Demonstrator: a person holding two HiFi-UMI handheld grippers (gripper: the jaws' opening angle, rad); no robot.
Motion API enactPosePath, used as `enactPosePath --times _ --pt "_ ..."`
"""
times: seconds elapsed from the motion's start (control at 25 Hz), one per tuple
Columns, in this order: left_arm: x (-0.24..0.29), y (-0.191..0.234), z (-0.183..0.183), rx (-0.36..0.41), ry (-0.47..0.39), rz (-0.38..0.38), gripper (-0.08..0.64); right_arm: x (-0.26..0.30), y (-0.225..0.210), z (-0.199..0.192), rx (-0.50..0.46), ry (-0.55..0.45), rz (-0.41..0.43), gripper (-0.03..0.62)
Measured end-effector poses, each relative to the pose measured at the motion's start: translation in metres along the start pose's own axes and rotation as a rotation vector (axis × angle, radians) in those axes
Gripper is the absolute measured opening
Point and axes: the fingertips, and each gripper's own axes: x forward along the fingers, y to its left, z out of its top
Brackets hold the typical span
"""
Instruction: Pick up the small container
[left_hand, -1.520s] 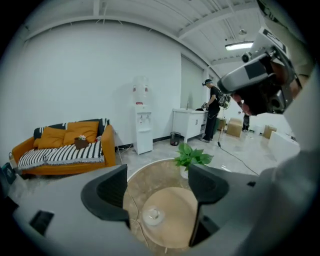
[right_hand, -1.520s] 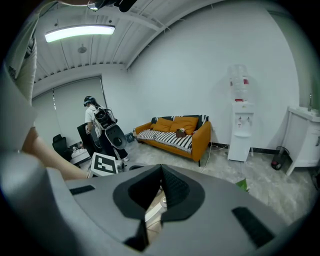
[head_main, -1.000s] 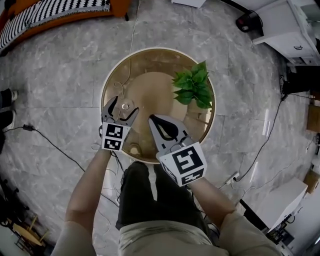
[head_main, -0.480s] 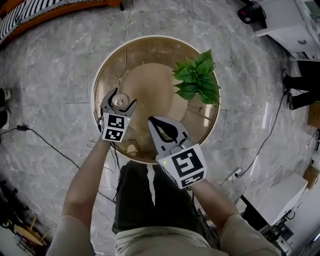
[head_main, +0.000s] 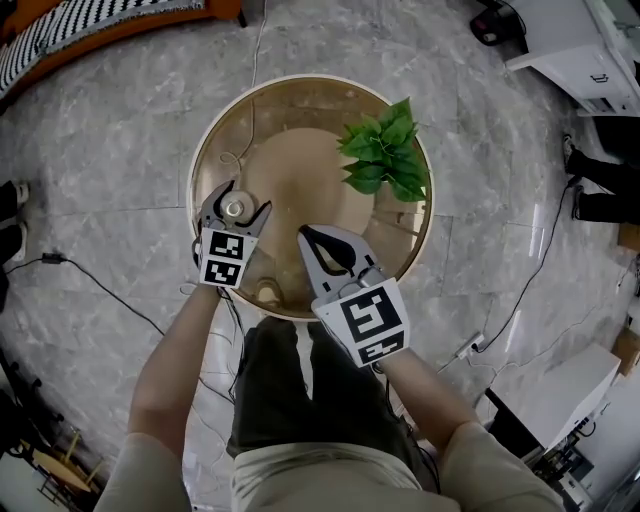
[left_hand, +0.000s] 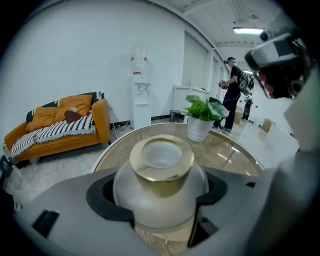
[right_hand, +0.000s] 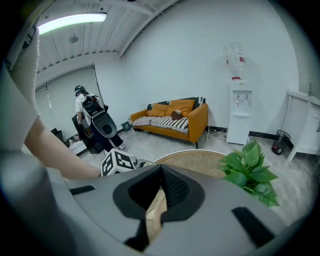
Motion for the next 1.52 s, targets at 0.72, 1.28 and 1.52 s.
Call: enactPosePath --times 0.72,1.28,1.52 --pt "-0.233 -0.031 0.198 0.073 -0.068 0.021 0.336 -0.192 0.029 0.157 -0.003 -0.159 -0.062 -0.003" --pt "-0.417 -0.117 0.288 0.137 -0.176 0.007 0.336 -0.329 0.103 0.216 -0.095 -0.250 -0.016 -0.005" --pt "-0.468 -0.153 0.298 0.156 -0.203 -0.006 0.336 -0.352 0.116 0.207 -0.112 -0.228 -0.022 -0.005"
